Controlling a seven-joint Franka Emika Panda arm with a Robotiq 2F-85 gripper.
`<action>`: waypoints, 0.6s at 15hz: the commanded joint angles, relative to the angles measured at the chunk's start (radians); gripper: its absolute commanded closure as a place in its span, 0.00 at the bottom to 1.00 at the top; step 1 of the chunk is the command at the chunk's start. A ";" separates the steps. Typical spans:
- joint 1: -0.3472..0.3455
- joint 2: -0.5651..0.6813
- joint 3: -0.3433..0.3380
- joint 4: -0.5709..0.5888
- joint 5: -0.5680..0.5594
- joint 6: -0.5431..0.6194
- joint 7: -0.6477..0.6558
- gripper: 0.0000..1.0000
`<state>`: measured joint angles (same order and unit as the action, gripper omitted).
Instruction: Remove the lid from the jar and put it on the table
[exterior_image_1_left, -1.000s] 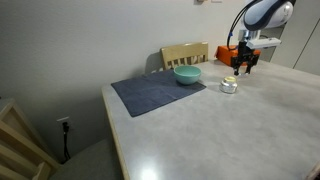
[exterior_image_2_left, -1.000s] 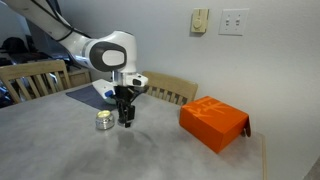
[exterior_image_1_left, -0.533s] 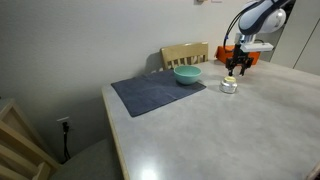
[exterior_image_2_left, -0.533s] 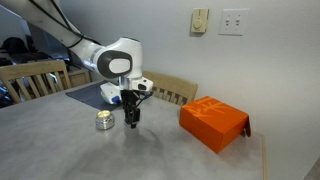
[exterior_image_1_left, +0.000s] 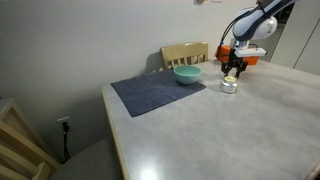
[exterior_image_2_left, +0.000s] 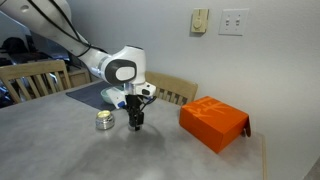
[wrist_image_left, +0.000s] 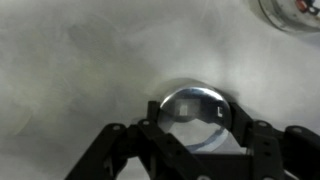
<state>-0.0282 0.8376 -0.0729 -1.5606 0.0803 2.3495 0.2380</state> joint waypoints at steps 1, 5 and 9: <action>-0.001 0.046 -0.004 0.066 0.005 -0.015 0.011 0.56; 0.000 0.057 -0.005 0.086 0.005 -0.024 0.018 0.56; -0.003 0.054 -0.002 0.089 0.006 -0.039 0.014 0.49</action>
<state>-0.0282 0.8747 -0.0733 -1.5027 0.0803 2.3444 0.2483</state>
